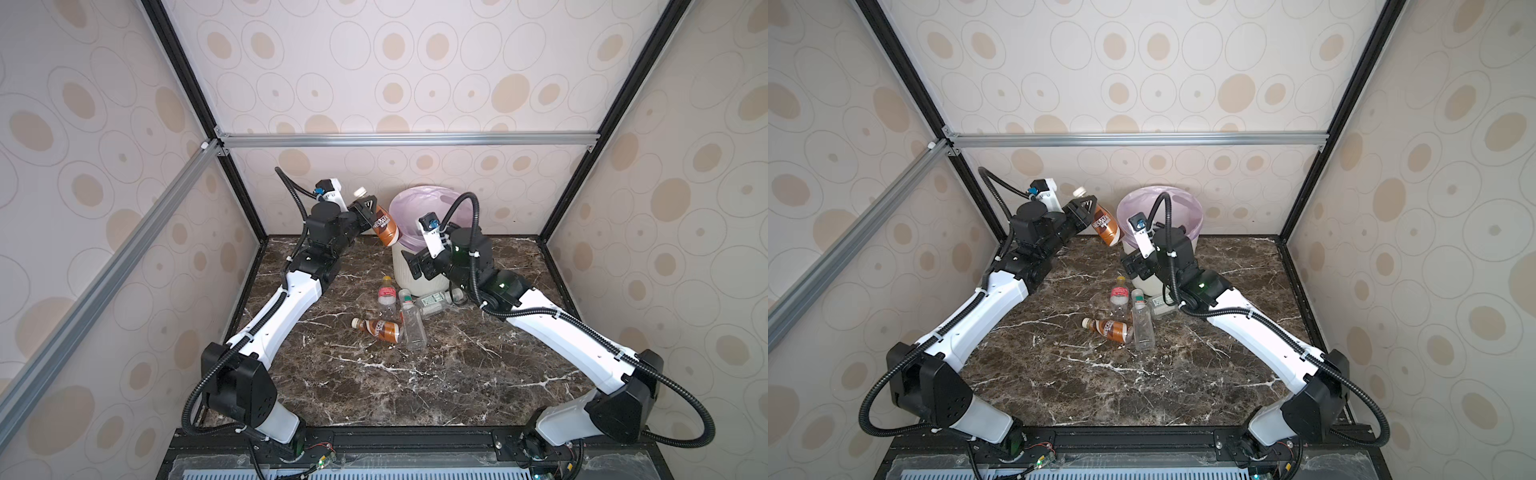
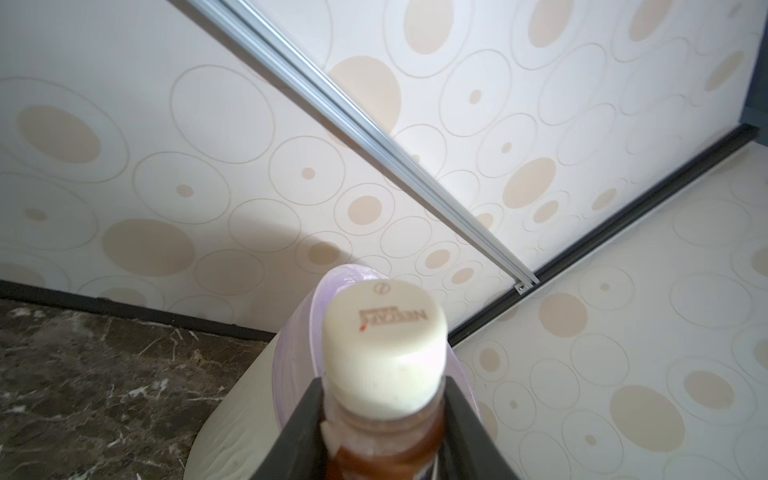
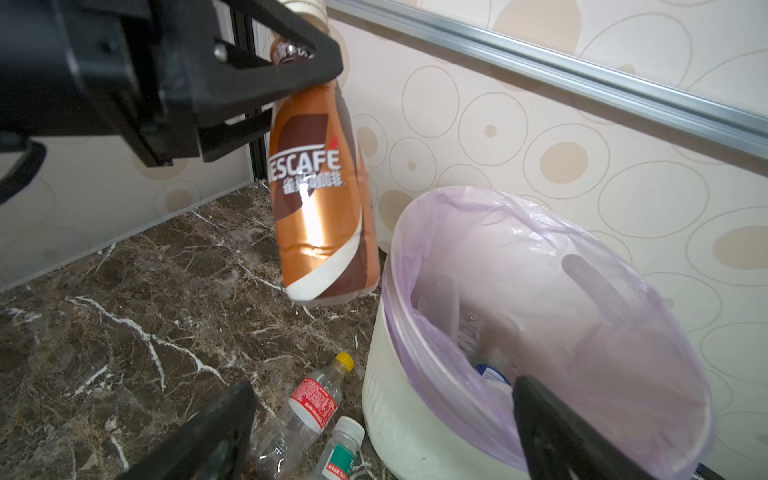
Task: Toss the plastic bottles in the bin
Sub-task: 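Carry the Nescafe bottle toward the bin with the left gripper while the right approaches, then close the right gripper on the Nescafe bottle while the left gripper releases it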
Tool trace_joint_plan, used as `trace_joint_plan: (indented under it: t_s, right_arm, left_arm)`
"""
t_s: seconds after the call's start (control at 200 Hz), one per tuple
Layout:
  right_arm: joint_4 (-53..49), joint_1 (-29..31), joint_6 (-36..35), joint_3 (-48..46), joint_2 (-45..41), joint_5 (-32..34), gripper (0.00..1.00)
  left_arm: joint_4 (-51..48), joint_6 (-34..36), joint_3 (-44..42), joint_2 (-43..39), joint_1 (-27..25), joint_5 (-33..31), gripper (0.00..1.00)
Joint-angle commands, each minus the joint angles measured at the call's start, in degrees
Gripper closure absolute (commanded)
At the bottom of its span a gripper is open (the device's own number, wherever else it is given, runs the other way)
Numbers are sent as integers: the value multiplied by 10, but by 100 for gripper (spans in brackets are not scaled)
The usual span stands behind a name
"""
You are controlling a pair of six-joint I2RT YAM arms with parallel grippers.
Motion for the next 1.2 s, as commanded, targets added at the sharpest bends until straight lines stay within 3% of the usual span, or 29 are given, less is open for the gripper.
trace_joint_plan:
  t_s: [0.0, 0.265, 0.49, 0.78, 0.97, 1.195]
  right_arm:
    - [-36, -7, 0, 51, 27, -49, 1]
    - [-68, -16, 22, 133, 80, -148, 1]
    - [-65, -20, 43, 168, 110, -157, 5]
    - [-59, -22, 68, 202, 139, -179, 28]
    - [-48, -22, 80, 191, 133, -180, 38]
    - [-40, -32, 98, 165, 127, -164, 57]
  left_arm:
    - [20, 50, 27, -19, -9, 54, 60]
    - [47, 39, 18, -37, -15, 103, 59]
    - [54, 31, 3, -56, -19, 128, 59]
    - [73, 24, -20, -76, -23, 133, 55]
    - [43, 31, -20, -79, -23, 118, 43]
    - [38, 31, -37, -80, -18, 98, 38]
